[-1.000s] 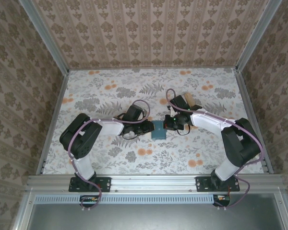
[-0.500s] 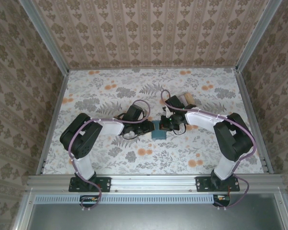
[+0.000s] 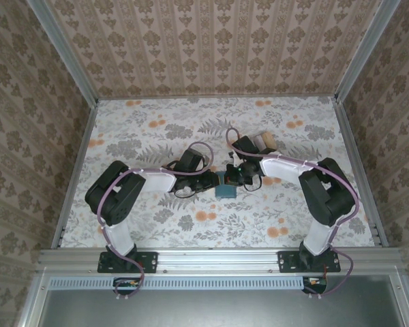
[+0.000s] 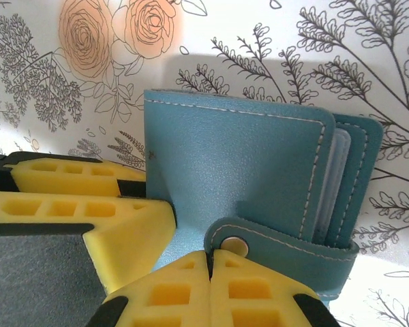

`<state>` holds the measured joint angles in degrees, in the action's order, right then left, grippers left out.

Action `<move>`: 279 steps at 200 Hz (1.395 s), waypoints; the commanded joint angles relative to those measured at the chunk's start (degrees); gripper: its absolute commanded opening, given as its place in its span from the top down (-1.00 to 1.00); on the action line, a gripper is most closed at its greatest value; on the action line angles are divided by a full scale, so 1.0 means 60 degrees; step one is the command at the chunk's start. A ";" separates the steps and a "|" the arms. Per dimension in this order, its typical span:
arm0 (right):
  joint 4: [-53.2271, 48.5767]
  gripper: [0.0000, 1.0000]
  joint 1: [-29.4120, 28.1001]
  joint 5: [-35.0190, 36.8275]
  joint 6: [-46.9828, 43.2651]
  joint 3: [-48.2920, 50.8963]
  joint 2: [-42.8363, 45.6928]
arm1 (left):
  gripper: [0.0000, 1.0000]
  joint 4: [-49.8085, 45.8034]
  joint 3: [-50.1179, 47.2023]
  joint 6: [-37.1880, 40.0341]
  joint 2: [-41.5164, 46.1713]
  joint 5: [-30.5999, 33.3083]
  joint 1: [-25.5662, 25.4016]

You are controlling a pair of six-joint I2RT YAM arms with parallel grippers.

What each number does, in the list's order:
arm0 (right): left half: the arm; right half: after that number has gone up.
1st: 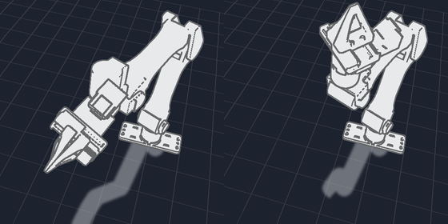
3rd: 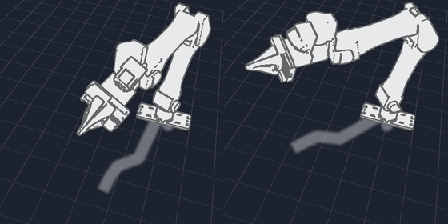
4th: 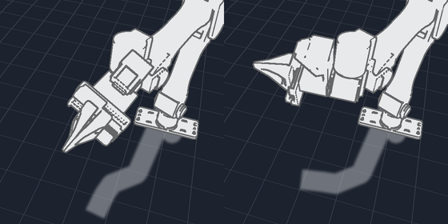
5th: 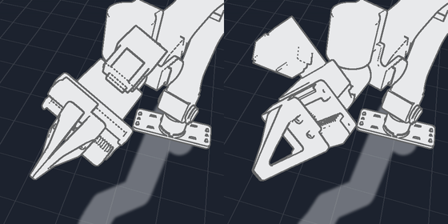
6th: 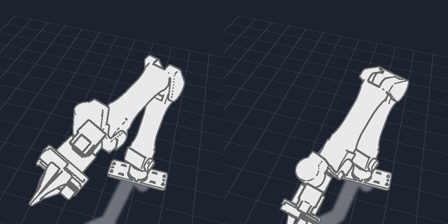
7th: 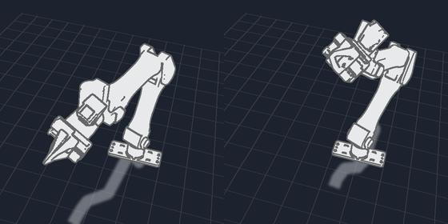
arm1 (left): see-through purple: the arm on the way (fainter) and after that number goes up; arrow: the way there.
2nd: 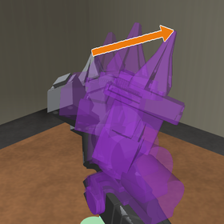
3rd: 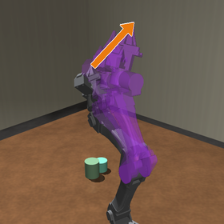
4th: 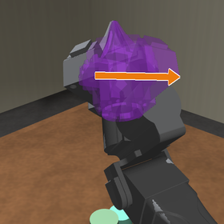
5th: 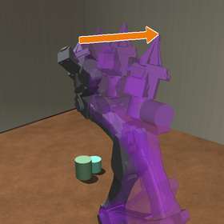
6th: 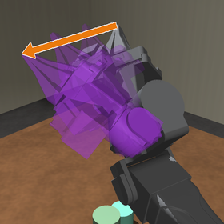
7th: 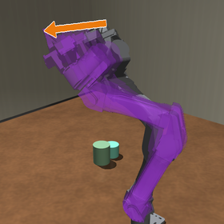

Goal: Put the credit cards into the card holder
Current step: Close the button on the card holder.

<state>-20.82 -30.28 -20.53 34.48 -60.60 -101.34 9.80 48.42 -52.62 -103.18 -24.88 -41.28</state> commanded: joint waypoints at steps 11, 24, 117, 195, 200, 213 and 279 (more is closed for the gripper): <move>0.0109 1.00 -0.0124 -0.0335 0.0055 -0.0288 -0.0285 | 0.55 -0.0132 0.0086 0.0142 -0.0266 -0.0079 -0.0108; 0.0108 1.00 -0.0137 -0.0348 0.0040 -0.0315 -0.0371 | 0.55 -0.0114 0.0085 0.0129 -0.0280 -0.0073 -0.0100; -0.0145 1.00 -0.0235 0.0167 0.0236 0.0314 -0.0167 | 0.56 -0.0096 0.0072 0.0113 -0.0272 -0.0069 -0.0108; -0.0287 0.50 -0.0242 0.0039 0.0265 -0.0309 0.1057 | 0.56 -0.0154 0.0030 0.0129 -0.0265 -0.0013 -0.0095; -0.0359 0.49 -0.0230 0.0097 0.0213 -0.0362 0.1156 | 0.56 -0.0154 0.0041 0.0124 -0.0291 -0.0013 -0.0106; -0.0569 0.42 -0.0208 0.0464 0.0117 -0.0453 0.1351 | 0.57 -0.0156 0.0046 0.0143 -0.0294 -0.0026 -0.0108; -0.1965 0.69 0.0006 0.2134 0.0006 -0.0667 0.0610 | 0.57 -0.0169 0.0042 0.0169 -0.0255 -0.0045 -0.0106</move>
<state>-25.98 -30.92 -12.97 34.85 -62.96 -95.04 9.87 48.42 -52.62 -103.28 -24.91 -41.28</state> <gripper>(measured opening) 0.183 0.217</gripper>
